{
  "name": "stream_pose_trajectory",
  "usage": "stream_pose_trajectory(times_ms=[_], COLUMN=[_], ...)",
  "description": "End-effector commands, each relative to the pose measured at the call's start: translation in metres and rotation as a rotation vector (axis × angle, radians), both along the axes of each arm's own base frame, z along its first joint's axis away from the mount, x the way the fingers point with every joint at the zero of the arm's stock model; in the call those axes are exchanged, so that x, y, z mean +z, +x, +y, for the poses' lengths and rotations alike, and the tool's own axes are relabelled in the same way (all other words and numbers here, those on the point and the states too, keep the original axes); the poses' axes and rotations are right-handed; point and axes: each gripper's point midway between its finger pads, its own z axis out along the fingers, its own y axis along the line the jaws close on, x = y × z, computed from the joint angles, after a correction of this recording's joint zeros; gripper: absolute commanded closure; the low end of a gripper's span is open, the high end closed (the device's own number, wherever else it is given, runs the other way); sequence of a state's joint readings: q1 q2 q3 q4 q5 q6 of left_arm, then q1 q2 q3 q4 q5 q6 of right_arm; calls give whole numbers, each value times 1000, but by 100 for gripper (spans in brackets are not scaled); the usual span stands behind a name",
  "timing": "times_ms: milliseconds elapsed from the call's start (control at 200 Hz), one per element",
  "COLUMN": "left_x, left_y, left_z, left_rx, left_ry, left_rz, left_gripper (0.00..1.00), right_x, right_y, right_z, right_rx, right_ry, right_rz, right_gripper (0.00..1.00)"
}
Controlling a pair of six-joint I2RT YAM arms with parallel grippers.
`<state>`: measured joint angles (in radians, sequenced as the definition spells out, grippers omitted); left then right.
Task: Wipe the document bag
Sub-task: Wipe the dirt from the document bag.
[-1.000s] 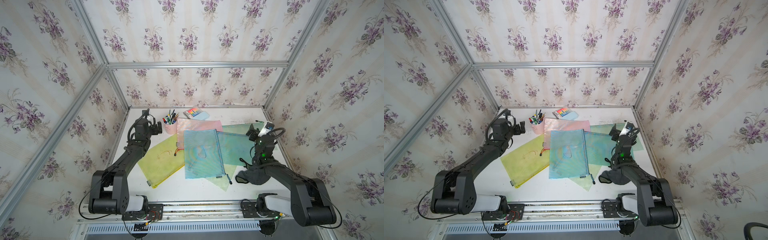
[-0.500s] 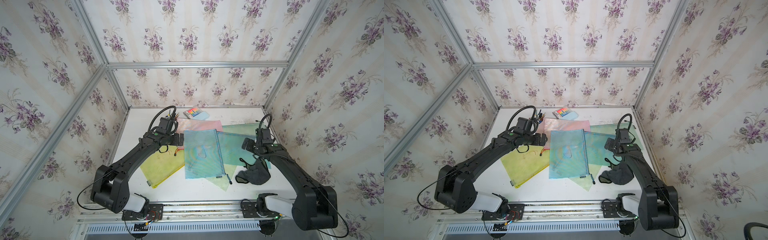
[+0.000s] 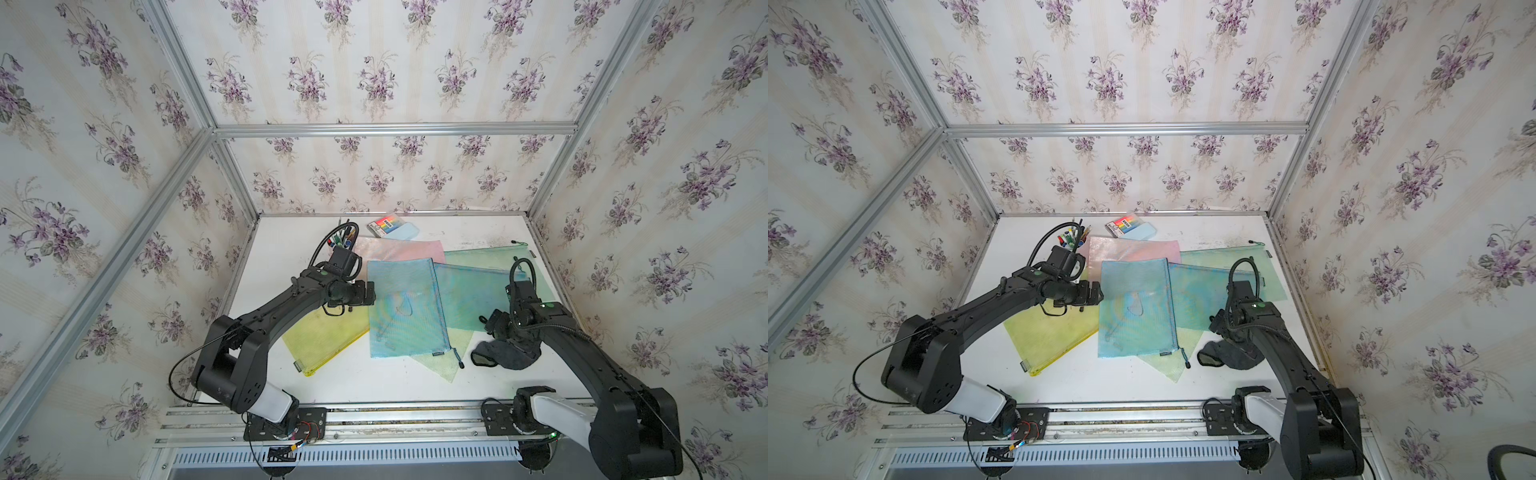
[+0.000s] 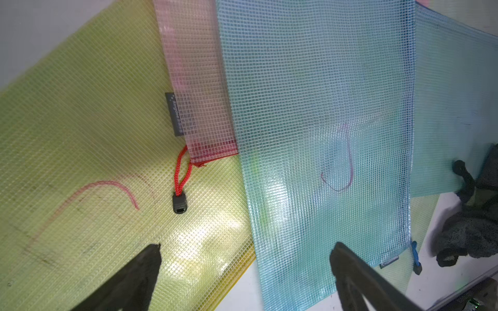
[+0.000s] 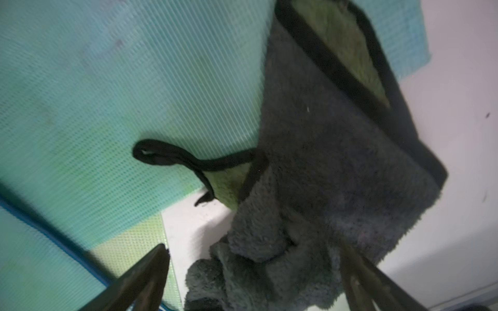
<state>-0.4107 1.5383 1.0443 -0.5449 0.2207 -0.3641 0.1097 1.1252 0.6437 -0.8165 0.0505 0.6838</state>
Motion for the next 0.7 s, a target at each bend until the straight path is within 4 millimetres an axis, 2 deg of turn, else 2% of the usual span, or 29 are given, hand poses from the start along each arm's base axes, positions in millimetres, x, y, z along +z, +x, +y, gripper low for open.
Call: stream_pose_trajectory(times_ms=[0, 85, 230, 285, 400, 495, 555, 620, 669, 699], left_x=[-6, -9, -12, -14, -21, -29, -32, -36, -40, -41], left_y=[-1, -1, 0, 0, -2, -4, -5, -4, -4, -4], left_z=[-10, -14, -21, -22, -26, -32, -35, -38, -41, -42], left_rx=[1, -8, -19, -22, -18, -24, -29, -29, -30, -30], left_ry=[-38, -41, -44, -39, -36, -35, -32, -32, -37, -40], left_rz=[28, 44, 55, 61, 82, 107, 115, 125, 134, 140], left_gripper=[0, 0, 0, 0, 0, 0, 0, 0, 0, 0], right_x=[-2, -7, -37, -44, -43, -31, -16, 13, 42, 56], right_y=[5, 15, 14, 13, 15, 19, 24, 35, 46, 52], right_z=[8, 18, 31, 35, 39, 38, 39, 44, 50, 55], right_rx=[-51, -32, 2, 19, 57, 81, 99, 130, 160, 185], right_ry=[36, 41, 46, 29, -8, -32, -32, -27, -13, -4], right_rz=[-7, -25, 24, 40, 33, 4, -24, -88, -158, -192], right_gripper=[0, 0, 2, 10, 39, 65, 76, 88, 98, 98])
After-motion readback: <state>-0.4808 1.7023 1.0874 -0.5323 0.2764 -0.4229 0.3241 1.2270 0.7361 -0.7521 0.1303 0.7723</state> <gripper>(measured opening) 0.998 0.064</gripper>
